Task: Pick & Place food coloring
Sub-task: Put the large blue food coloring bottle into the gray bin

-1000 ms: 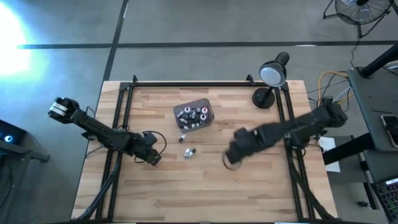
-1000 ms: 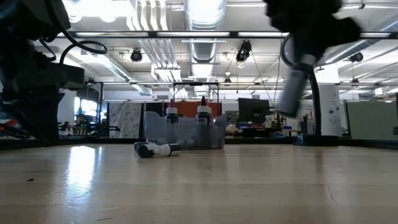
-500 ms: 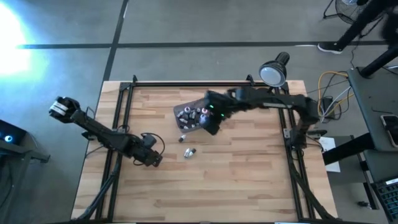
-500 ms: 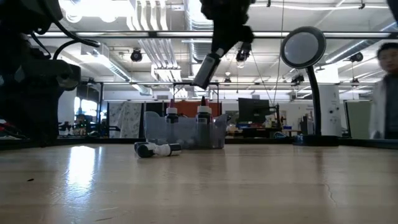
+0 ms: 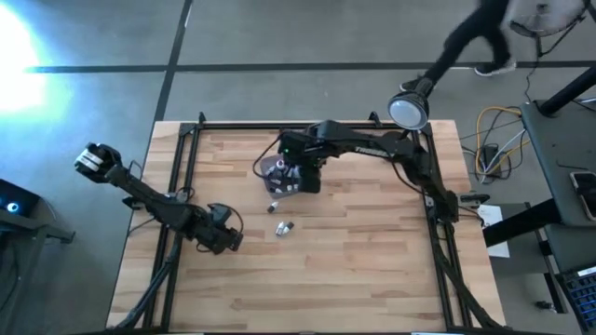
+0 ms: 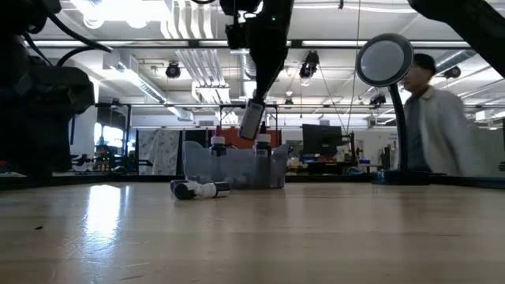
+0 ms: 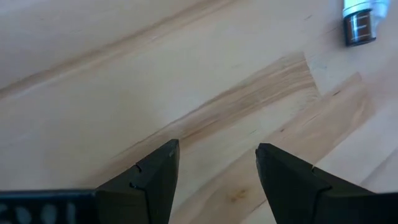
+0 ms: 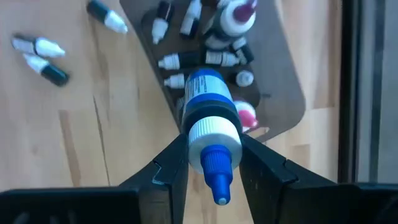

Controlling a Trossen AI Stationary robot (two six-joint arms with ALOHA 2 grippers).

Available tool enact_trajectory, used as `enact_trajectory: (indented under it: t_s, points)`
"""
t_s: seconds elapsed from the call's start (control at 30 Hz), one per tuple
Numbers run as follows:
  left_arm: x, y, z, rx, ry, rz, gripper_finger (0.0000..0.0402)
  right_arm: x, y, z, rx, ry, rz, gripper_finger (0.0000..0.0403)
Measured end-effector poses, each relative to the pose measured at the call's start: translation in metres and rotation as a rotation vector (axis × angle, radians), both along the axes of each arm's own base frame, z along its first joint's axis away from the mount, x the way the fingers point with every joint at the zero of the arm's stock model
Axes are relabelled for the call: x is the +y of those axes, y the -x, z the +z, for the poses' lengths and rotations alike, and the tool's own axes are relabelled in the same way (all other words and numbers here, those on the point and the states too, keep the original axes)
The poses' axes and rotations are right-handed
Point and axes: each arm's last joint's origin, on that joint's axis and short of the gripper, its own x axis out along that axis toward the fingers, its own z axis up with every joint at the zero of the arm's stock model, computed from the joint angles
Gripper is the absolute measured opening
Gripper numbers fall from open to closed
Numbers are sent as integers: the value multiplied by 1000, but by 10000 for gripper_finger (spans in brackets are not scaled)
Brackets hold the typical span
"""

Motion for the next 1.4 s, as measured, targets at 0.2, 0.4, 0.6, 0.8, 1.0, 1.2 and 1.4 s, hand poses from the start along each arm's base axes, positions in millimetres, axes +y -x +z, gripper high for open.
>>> enact_trajectory:
  t_s: [0.2,0.4,0.6,0.8,1.0,1.2,1.4]
  points:
    - [-1,-1,1,-27,-10,22,193,-3,-6,-13,14,109,48,111]
    - [-1,-1,1,-28,-11,23,193,-6,-14,-23,9,113,84,111]
    - [-1,-1,1,-31,-5,35,193,-8,-25,-54,70,56,97,111]
    - [-1,-1,1,-32,-1,42,193,-11,-31,-63,87,90,87,111]
    - [-1,-1,1,-37,-6,47,193,-21,-29,-66,98,107,64,111]
    - [0,-1,1,-41,-14,51,193,-22,-28,-71,103,26,110,111]
    - [0,-1,1,-45,-22,54,193,-21,-28,-73,105,9,143,111]
